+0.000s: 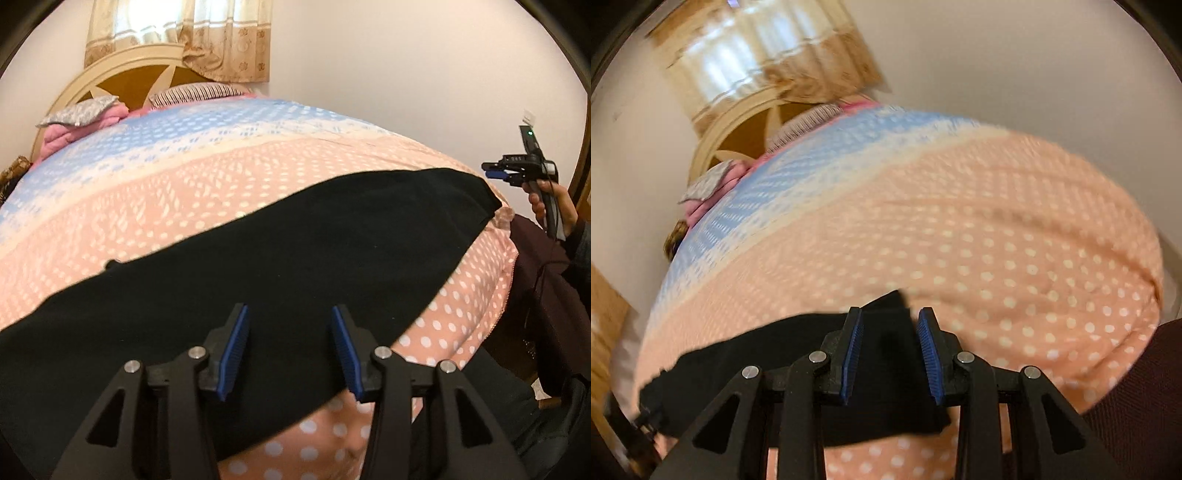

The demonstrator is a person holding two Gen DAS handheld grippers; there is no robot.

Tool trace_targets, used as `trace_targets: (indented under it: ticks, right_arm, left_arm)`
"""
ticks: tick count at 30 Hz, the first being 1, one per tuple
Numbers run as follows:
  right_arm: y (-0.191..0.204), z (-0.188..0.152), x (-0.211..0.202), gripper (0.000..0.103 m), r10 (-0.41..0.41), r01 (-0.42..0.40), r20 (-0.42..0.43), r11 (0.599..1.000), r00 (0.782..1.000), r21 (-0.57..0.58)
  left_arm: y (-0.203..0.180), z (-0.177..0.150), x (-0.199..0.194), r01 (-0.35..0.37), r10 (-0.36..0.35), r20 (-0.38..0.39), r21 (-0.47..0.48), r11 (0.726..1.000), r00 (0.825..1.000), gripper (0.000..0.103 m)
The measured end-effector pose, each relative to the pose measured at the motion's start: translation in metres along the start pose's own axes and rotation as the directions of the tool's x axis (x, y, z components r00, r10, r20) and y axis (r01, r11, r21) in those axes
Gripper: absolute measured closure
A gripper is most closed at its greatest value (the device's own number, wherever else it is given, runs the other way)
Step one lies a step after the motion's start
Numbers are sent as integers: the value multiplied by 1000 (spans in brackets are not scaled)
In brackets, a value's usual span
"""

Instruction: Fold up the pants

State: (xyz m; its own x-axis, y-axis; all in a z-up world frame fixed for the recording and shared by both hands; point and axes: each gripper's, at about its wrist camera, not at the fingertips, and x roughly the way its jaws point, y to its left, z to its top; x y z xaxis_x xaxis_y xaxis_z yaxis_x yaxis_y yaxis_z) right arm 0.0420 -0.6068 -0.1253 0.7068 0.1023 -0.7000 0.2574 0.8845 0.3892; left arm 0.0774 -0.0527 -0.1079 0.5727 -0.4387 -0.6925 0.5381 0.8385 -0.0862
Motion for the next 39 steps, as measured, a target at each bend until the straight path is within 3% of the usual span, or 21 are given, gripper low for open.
trace_targets:
  ticks: [4,5,6,7,9,13,15,17,19,20,21,22,24,26,28,30,32,34,36,39]
  right_arm:
    - [-11,12,38,71,24,-17,-118,998,993,64]
    - [-14,9,40,76,26,-16,-128,997,991,74]
    - [-14,8,43,95,47,-37,-136,996,990,77]
    - [-12,7,44,99,86,-76,-135,994,987,77]
    - [-5,9,39,101,118,-111,-101,991,988,69]
    - [4,9,8,101,138,-139,70,990,988,-3]
    - [8,7,1,101,106,-104,118,994,987,-23]
    - [7,6,11,100,8,-5,101,999,995,-38]
    - [5,2,25,93,-47,50,51,997,998,-60]
    - [6,0,27,86,-124,128,48,988,991,-81]
    - [5,-2,25,65,-164,169,60,981,985,-97]
    - [4,-4,20,51,-186,194,82,975,979,-112]
    - [-2,-8,1,51,-186,193,93,979,978,-72]
    - [-6,-16,-14,51,-133,136,81,990,988,-35]
    - [-10,-27,-18,51,-96,96,25,995,995,-10]
    - [-16,-41,-11,51,-114,115,-32,993,993,25]
    - [-21,-51,-2,58,-102,105,-59,993,993,46]
    - [-27,-55,6,99,-108,112,-56,991,993,73]
    - [-31,-57,13,102,-64,72,-78,992,995,102]
    - [-29,-63,4,103,-60,66,-66,994,996,84]
  left_arm:
    - [-5,-6,8,-2,2,-27,5,1000,1000,54]
    - [-6,-7,9,-5,5,-31,8,1000,1000,54]
    - [-7,-6,9,-4,4,-31,8,1000,1000,54]
    - [-6,-6,9,-2,2,-32,3,1000,999,54]
    - [-4,-6,8,1,-2,-35,-7,1000,999,54]
    - [-4,-6,8,-4,4,-37,1,1000,999,53]
    - [-4,-6,8,-6,6,-36,5,1000,999,53]
    - [-4,-6,9,-5,5,-35,2,1000,999,52]
    - [-4,-6,9,-4,4,-36,1,1000,999,52]
    - [-4,-6,9,-4,4,-36,2,1000,999,52]
    - [-4,-7,8,-3,3,-35,4,1000,999,52]
    - [-4,-7,8,-1,2,-36,7,1000,999,52]
    - [-3,-8,6,1,0,-39,8,1000,999,52]
    - [-4,-10,4,0,0,-36,12,1000,999,52]
    - [-5,-12,3,-5,6,-34,23,1000,999,52]
    - [-6,-13,3,-5,6,-30,23,1000,1000,52]
    - [-5,-14,2,-5,5,-28,18,1000,1000,51]
    - [-3,-15,2,-6,7,-27,17,1000,1000,51]
    - [0,-16,-1,-15,15,-28,15,1000,999,51]
    - [4,-18,-1,-21,21,-30,3,1000,999,51]
